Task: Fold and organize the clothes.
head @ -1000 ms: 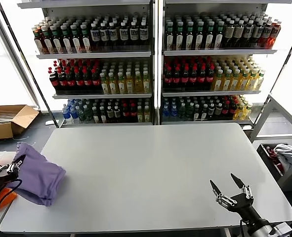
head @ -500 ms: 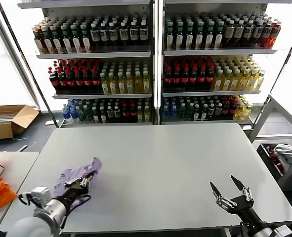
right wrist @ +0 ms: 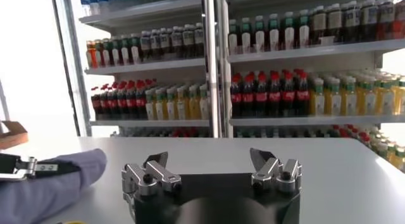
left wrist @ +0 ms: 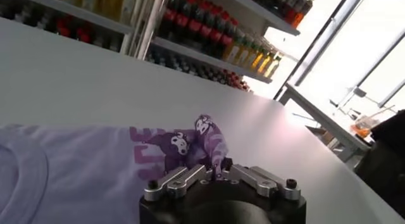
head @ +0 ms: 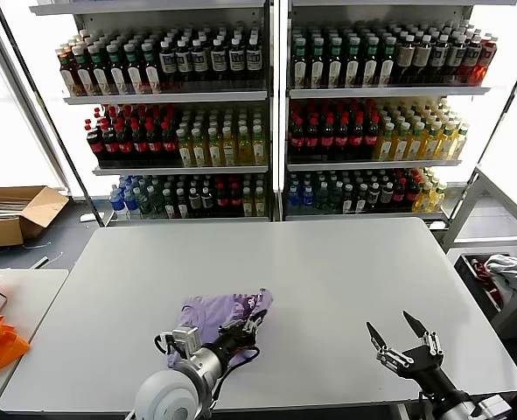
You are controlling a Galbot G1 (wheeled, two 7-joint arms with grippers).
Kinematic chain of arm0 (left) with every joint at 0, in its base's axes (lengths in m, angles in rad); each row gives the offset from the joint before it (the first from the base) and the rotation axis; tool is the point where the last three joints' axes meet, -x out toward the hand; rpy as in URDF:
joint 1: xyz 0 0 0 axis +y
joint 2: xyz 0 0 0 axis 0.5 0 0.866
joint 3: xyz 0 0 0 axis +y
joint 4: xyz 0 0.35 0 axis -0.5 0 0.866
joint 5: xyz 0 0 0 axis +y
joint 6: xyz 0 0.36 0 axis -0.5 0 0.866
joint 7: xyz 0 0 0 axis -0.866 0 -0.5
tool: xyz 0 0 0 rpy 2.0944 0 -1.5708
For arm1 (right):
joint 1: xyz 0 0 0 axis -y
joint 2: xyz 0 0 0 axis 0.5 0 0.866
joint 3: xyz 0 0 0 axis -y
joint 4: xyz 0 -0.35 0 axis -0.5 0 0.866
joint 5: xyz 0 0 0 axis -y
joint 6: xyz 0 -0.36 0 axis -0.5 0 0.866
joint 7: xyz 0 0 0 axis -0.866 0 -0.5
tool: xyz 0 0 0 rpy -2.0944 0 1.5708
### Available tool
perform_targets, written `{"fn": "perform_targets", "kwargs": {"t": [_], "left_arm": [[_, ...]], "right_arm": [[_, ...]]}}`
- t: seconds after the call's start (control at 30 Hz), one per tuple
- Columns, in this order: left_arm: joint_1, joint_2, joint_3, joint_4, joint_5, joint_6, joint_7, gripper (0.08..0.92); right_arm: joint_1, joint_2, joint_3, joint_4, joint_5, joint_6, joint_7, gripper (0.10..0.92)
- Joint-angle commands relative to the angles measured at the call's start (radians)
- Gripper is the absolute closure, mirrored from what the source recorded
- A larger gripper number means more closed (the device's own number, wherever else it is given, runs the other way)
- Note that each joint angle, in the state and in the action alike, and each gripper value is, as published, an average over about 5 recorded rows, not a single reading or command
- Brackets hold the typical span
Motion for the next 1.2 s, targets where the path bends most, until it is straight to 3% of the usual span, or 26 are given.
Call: {"fn": "perform_targets", "kwargs": {"t": [0.03, 0.2, 0.5, 0.77, 1.0, 1.2], "left_arm": [[-0.124, -0.081, 0.070, 0.049, -0.084, -0.113, -0.036, 0.841], [-0.091, -0.057, -0.019, -0.034, -0.127, -0.186, 0.043, 0.711], [0.031, 0.050, -0.209, -0.105, -0.005, -0.232, 0.134, 0.451], [0.110, 0.049, -0.320, -0.138, 0.016, -0.230, 0.139, 0.224], [0.151, 0.027, -0.316, -0.165, 0.038, -0.223, 0.150, 0.178], [0.158, 0.024, -0.321, -0.167, 0.040, -0.221, 0.147, 0.177]], "right_arm": [[0.058, -0.027, -0.101, 0.009, 0.052, -0.079, 0.073, 0.203], [0.117, -0.038, -0.187, -0.002, 0.102, -0.136, 0.120, 0.203], [0.244, -0.047, -0.427, -0.096, 0.120, -0.222, 0.208, 0.203], [0.359, 0.015, -0.616, -0.193, 0.122, -0.278, 0.309, 0.203], [0.399, 0.054, -0.656, -0.211, 0.175, -0.317, 0.436, 0.214], [0.373, 0.054, -0.622, -0.185, 0.246, -0.310, 0.460, 0.360]]}}
